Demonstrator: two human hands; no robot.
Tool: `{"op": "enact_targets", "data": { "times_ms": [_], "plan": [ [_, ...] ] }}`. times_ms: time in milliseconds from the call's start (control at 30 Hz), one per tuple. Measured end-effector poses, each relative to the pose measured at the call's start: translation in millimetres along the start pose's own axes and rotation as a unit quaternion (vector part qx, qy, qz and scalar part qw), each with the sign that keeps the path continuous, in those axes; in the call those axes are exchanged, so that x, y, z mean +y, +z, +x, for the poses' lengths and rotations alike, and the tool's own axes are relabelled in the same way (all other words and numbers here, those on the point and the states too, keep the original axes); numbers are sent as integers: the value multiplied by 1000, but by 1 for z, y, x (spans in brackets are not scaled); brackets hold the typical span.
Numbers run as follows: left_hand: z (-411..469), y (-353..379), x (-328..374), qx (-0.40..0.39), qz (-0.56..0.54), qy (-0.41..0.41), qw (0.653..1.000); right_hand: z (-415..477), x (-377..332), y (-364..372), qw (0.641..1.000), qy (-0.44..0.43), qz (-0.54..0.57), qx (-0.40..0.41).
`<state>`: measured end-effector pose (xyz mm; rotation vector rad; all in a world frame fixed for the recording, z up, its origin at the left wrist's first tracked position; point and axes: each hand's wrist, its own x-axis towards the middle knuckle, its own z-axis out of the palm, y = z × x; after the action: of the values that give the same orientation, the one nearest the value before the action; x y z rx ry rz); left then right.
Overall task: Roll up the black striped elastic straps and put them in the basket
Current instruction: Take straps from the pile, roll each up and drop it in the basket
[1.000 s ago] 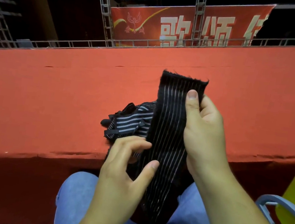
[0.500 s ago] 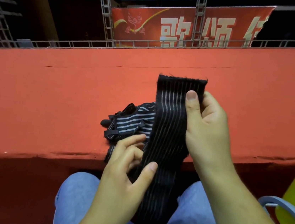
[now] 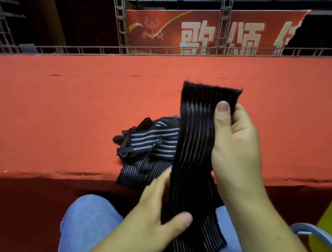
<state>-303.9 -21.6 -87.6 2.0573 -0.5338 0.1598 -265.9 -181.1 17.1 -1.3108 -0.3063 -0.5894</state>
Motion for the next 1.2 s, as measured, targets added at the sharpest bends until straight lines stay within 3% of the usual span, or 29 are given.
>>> {"op": "enact_targets", "data": {
  "times_ms": [167,433,600,800,1067,1200],
  "plan": [
    [20,-42,39,125,-120,58,983,-14,17,-3,997,5,-33,-74],
    [19,-50,67,200,-139,62,968,-54,28,-7,992,75,3,-100],
    [7,-44,60,181,-128,23,975,-73,33,-15,985,140,26,-102],
    [1,-42,58,136,-141,-7,981,-80,38,-15,983,151,19,-104],
    [3,-44,48,197,-116,-2,974,-83,43,-18,962,226,9,-152],
    [2,-43,48,164,-124,1,979,-81,46,-19,965,238,2,-111]
  ]
}}
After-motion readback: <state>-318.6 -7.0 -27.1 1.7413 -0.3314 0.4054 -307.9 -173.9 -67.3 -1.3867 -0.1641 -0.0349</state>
